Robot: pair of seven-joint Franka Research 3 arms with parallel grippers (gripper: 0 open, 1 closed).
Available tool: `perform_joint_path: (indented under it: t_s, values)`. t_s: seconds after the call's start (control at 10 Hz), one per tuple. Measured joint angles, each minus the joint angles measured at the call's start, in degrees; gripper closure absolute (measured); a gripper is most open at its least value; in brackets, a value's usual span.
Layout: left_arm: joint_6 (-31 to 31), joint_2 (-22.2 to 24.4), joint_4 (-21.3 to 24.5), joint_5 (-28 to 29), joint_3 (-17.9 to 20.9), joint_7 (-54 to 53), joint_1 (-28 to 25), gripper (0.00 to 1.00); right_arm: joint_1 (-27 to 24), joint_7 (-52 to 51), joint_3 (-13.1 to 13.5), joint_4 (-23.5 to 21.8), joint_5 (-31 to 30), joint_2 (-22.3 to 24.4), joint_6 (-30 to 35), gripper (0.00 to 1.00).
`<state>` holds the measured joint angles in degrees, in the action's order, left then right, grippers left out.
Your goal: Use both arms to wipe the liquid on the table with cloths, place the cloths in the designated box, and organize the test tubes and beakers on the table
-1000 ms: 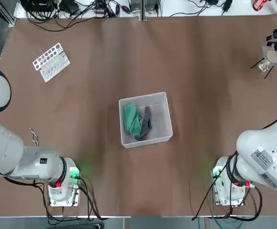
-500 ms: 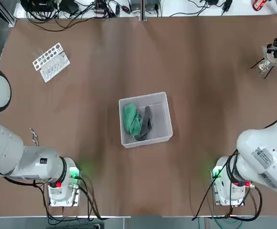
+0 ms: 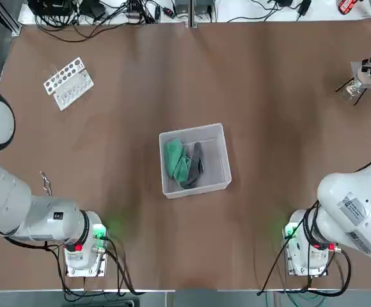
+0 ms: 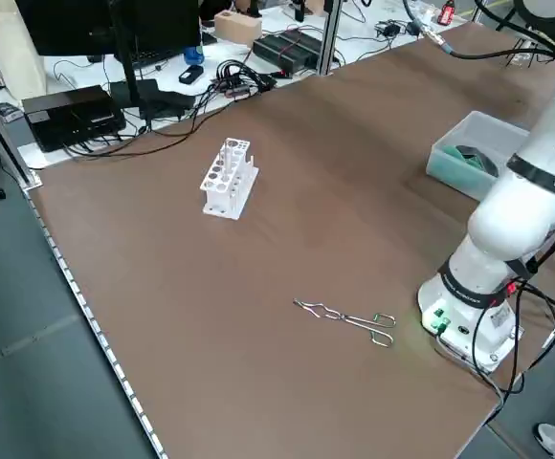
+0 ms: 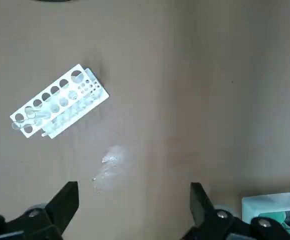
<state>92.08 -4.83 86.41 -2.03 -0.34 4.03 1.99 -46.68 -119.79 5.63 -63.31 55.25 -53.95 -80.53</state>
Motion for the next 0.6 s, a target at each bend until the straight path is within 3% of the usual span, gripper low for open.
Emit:
perform_joint_path:
  t_s: [0.4,0.5,0.6]
  values:
    - [0.0,-0.1,0.0,0.0,0.0,0.0,0.0,0.02,-0.3,-0.2,-0.2,0.1,0.0,-0.6,-0.8,0.53]
    - [0.0,-0.1,0.0,0.0,0.0,0.0,0.0,0.02,-0.3,-0.3,-0.3,0.1,0.0,-0.7,-0.9,0.44]
    - [0.0,-0.1,0.0,0.0,0.0,0.0,0.0,0.02,-0.3,-0.3,-0.4,0.1,0.0,-0.7,-0.9,0.42]
